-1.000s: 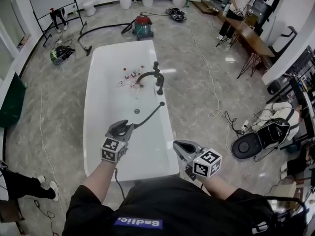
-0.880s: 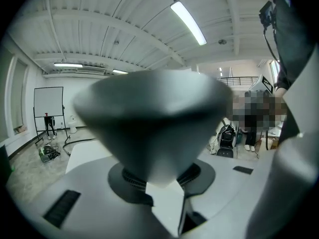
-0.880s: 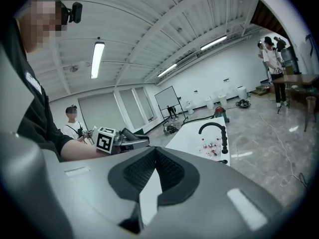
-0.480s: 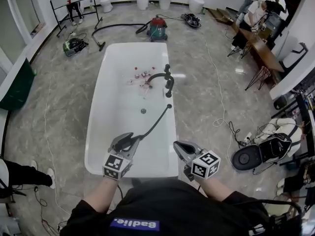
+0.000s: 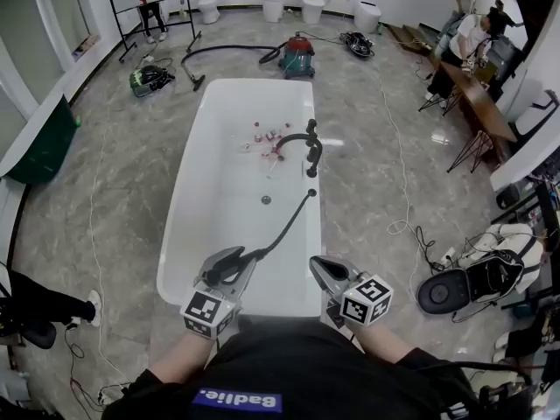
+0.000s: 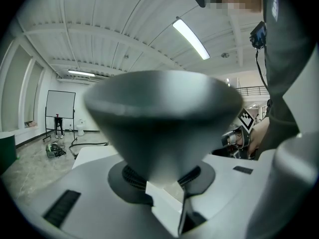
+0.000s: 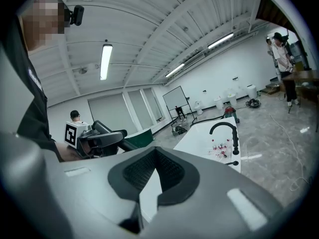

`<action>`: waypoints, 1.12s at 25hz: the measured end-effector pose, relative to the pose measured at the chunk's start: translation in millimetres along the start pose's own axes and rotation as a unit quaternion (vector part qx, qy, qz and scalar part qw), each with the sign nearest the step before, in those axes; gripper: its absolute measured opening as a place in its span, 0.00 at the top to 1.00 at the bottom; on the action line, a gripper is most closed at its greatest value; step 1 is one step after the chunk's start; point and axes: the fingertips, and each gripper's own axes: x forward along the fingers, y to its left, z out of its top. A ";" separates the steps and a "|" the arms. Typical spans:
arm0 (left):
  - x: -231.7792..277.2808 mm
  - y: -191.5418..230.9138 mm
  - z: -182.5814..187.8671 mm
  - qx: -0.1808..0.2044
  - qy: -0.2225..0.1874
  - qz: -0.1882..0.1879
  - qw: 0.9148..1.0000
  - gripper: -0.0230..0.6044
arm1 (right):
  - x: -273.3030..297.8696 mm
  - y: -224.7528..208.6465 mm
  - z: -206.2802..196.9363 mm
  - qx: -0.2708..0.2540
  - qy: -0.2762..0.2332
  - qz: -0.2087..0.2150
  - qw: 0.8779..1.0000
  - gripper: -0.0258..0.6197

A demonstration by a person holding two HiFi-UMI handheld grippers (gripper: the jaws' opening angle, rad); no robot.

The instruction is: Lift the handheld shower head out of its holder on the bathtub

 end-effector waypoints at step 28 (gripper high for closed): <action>-27.0 -33.8 16.2 0.021 -0.028 -0.034 0.999 0.78 | 11.8 52.6 -1.7 -0.085 0.010 0.036 0.996 0.96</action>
